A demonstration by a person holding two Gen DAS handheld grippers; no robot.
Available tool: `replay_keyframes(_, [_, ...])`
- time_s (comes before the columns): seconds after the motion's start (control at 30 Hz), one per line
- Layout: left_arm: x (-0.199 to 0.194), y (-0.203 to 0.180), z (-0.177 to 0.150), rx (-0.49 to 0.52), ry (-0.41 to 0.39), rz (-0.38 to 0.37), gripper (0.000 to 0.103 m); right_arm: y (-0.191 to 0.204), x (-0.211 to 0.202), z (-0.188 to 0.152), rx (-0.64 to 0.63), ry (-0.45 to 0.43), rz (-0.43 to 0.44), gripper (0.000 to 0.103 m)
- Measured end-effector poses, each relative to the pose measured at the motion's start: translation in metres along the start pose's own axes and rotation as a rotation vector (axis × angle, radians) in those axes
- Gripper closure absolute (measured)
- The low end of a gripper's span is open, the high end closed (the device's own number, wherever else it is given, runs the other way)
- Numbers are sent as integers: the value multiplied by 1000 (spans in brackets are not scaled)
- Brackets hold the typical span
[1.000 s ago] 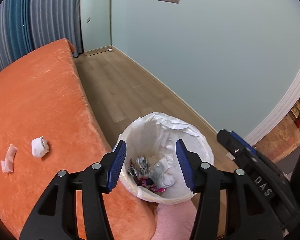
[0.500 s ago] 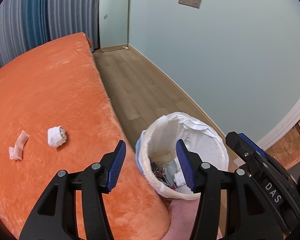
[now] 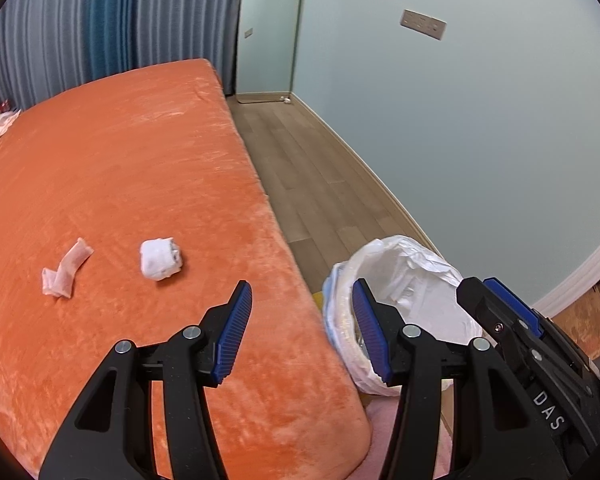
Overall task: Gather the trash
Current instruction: 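Move both tools back toward the pink cloth and white sock on the bed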
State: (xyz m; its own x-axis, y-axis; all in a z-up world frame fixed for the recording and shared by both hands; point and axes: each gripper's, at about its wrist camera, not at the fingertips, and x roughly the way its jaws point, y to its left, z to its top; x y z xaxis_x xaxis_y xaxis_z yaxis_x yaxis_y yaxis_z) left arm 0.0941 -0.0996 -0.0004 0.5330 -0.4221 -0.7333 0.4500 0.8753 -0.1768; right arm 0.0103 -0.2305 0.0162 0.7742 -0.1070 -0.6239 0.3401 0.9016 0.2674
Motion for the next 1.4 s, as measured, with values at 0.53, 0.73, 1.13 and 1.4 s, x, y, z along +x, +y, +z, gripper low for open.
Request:
replay_keyframes(0.53, [-11, 96, -12, -163, -9, 103, 44, 78, 27, -14, -136, 72, 58, 60])
replay_keyframes(0.73, [-8, 145, -24, -243, 10, 161, 40, 110, 45, -24, -192, 115, 78, 59])
replay_keyframes(1.13, [11, 243, -49, -383, 63, 289, 26, 163, 113, -41, -253, 220, 115, 42])
replay_keyframes(1.4, [35, 316, -51, -477, 107, 355, 25, 191, 184, -47, -254, 299, 111, 42])
